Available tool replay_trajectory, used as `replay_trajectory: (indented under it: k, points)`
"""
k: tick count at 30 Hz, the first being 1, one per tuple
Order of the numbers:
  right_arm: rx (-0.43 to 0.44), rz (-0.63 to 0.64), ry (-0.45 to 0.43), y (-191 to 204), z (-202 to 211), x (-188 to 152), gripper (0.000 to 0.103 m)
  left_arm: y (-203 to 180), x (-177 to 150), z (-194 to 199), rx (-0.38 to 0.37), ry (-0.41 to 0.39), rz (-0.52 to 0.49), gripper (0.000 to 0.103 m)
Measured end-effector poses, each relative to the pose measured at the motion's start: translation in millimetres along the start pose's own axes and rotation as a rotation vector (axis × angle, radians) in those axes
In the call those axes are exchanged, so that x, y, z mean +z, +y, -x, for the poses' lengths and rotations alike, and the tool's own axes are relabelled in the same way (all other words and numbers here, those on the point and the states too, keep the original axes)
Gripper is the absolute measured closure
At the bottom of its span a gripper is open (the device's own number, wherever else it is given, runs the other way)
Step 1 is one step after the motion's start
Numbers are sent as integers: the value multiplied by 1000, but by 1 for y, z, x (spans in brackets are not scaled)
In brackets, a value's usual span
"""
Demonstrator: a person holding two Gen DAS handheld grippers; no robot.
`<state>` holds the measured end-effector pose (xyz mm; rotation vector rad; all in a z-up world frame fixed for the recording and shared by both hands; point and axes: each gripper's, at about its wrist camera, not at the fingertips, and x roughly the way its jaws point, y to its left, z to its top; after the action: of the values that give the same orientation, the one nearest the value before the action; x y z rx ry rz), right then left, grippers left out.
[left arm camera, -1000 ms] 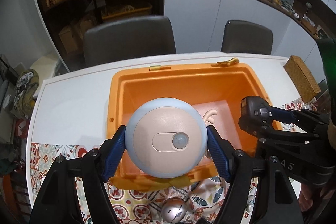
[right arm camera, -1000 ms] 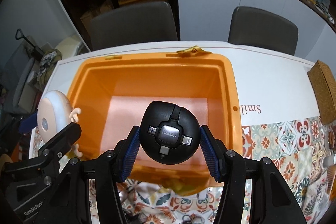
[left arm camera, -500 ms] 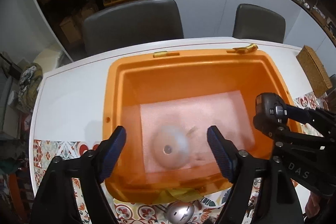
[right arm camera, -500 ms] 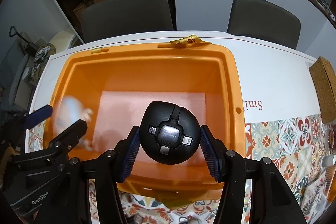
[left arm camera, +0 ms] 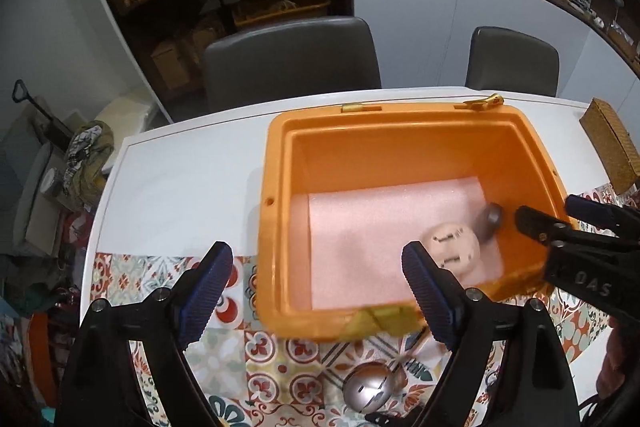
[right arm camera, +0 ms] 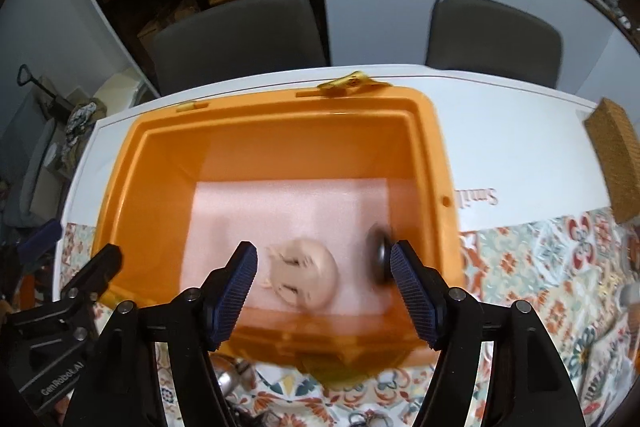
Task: Organize rigid objects
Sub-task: 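Open left tool to drop the lamp while right tool releases the puck in the crate, then withdraw both tools from the crate back over the table items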
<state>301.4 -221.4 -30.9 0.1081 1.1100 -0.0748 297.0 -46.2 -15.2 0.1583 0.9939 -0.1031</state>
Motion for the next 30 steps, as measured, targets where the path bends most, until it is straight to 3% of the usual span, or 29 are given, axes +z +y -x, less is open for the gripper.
replay_trajectory:
  k: [8,14,19,30]
  points:
    - [-14,9,-76,-2,36,-35,33,-3,-24,28,24,-55,-7,16]
    - [7,4,-96,-9,57,-55,33,-5,-39,45,-7,-69,14,14]
    - [16,-4,-109,-14,70,-76,33,-13,-51,56,14,-90,-3,12]
    - [55,-51,-44,-31,67,-121,33,-26,-88,62,-80,-34,10,12]
